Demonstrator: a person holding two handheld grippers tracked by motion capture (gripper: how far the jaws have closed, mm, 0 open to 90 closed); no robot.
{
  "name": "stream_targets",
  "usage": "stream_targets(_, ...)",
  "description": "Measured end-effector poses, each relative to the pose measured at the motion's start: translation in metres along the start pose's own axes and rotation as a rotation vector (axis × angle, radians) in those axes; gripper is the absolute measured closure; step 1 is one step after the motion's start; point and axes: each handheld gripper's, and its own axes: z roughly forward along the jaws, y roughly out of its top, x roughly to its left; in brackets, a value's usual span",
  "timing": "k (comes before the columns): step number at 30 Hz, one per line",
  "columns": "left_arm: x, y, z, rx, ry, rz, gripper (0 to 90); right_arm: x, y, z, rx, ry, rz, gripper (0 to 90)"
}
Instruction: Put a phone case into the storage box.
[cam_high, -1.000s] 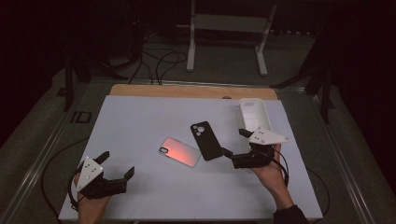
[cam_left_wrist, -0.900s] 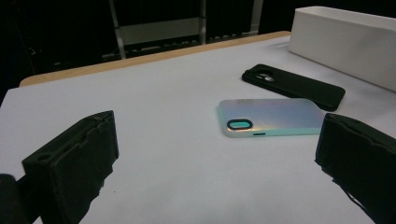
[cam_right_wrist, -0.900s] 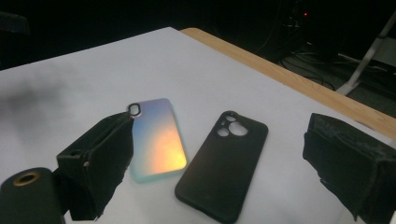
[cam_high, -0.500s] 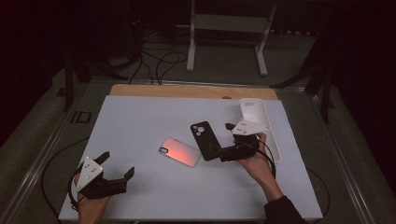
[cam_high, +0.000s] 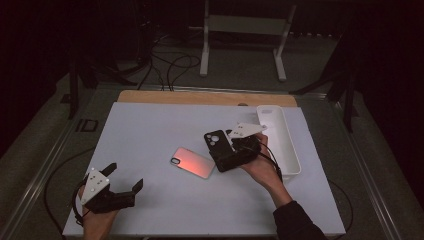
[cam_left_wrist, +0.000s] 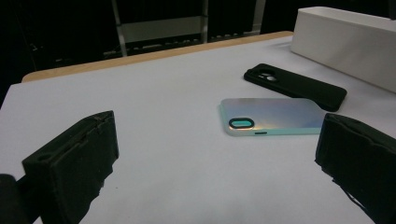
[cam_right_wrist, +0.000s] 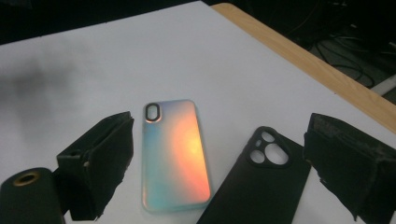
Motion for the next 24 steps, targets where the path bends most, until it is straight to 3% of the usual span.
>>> stream_targets(6, 0.0, 0.0, 0.001, 0.006, 0.002, 0.005, 0.0, -0.002, 0.004, 0.017, 0.044, 0.045, 0.005, 8.8)
stream_targets(24, 0.001, 0.0, -0.001, 0.006, 0.009, -0.003, 0.0, 0.004, 0.006, 0.055, 0.151, 0.063, -0.064, 8.8)
